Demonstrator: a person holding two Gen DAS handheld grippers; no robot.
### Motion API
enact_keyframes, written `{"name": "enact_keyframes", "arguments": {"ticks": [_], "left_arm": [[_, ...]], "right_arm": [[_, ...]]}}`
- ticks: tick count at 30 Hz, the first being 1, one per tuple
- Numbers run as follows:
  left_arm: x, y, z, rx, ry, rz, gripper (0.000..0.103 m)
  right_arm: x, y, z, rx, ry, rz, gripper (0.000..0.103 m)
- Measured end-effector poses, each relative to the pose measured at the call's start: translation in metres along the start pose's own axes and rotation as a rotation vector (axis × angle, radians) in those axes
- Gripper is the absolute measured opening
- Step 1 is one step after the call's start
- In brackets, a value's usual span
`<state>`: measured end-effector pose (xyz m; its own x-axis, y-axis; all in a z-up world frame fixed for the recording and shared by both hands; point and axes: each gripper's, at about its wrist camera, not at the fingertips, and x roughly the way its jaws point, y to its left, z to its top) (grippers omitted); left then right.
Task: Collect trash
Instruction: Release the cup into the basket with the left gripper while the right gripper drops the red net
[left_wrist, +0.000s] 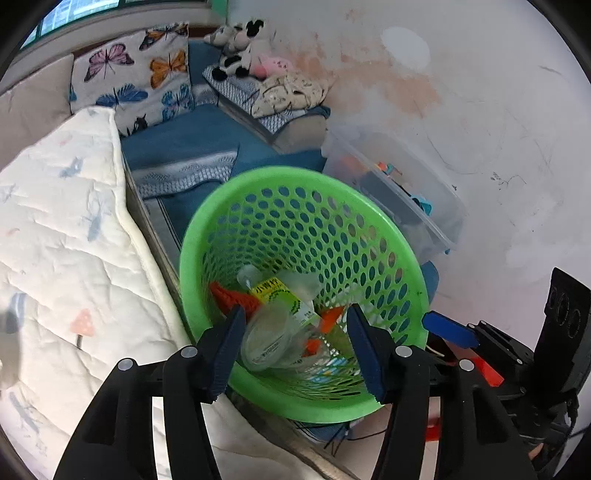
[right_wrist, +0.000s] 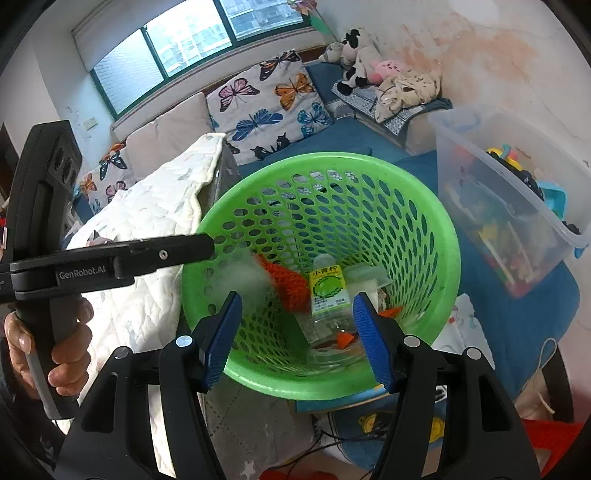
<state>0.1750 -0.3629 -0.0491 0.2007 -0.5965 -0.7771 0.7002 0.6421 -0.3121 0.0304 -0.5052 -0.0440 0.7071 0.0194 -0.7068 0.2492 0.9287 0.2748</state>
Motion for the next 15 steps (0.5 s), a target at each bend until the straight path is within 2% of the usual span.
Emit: {"name": "enact_keyframes", "arguments": {"ticks": [6, 12, 15], "left_arm": [[-0.018, 0.01, -0.007, -0.009, -0.014, 0.016, 0.055], [-0.045, 0.033, -0.018, -0.05, -0.041, 0.072, 0.059], [-0.064, 0.049, -0.025, -0.06, -0.067, 0.127, 0.06]], "right_arm": [[-0.008, 0.011, -0.002, -0.013, -0.007, 0.01, 0.066], [-0.019, 0.033, -0.004, -0.052, -0.019, 0.037, 0.068], [-0.022, 0.045, -0.004, -0.067, -0.022, 0.06, 0.069]]}}
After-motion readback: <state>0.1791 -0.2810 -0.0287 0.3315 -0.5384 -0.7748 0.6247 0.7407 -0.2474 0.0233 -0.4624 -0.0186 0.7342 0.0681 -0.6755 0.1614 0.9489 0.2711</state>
